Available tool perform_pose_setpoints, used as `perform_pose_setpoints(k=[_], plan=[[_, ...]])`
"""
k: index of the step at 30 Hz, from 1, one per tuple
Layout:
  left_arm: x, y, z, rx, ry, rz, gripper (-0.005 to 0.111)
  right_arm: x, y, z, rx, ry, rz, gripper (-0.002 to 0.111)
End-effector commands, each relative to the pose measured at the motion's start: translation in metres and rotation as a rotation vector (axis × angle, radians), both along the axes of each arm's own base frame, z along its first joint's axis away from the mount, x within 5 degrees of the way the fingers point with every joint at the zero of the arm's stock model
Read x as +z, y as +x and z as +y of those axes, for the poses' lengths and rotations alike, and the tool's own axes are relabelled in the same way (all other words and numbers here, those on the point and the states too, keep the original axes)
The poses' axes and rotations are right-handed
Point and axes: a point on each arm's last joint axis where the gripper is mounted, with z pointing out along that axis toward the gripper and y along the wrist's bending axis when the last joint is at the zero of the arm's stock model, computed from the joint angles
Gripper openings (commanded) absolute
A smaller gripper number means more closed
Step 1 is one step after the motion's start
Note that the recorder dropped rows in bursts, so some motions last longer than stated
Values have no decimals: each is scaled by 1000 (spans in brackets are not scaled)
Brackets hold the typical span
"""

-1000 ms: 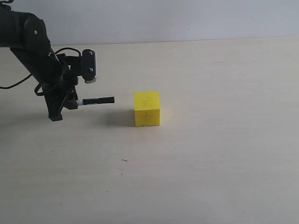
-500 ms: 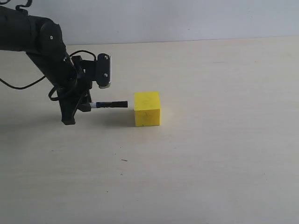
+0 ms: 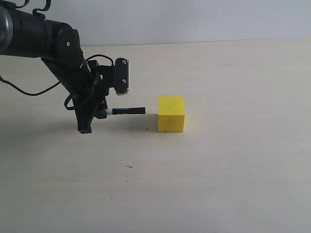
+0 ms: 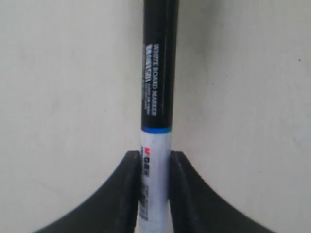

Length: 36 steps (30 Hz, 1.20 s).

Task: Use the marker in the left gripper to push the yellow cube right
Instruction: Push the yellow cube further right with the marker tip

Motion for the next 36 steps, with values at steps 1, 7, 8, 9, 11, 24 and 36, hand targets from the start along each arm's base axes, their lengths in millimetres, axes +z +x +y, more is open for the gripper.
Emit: perform_pose_setpoints(k=[1,7,8,9,11,24,36], plan=[[1,1,-5,26,-29,-11,0,-1,0,-1,-7,-9,-2,0],[2,-12,-45,-71,-76,-91,0,-1,0,-1,-7,-9,-2,0],[1,-12,-47,-77,-75,-92,0,-1,0,-1,-7,-9,-2,0],[1,-12,-47,-77,-75,-92,0,-1,0,-1,-7,-9,-2,0],[1,-11,-43,-67,-67,-79,0,-1,0,-1,-7,-9,-2,0],[-20,-2,-31,15,-32,22,0,-1,0,-1,-7,-9,-2,0],[-9,-8,-84,-39,-76,2,0,-1,0,-1,-7,-9,-5,0]])
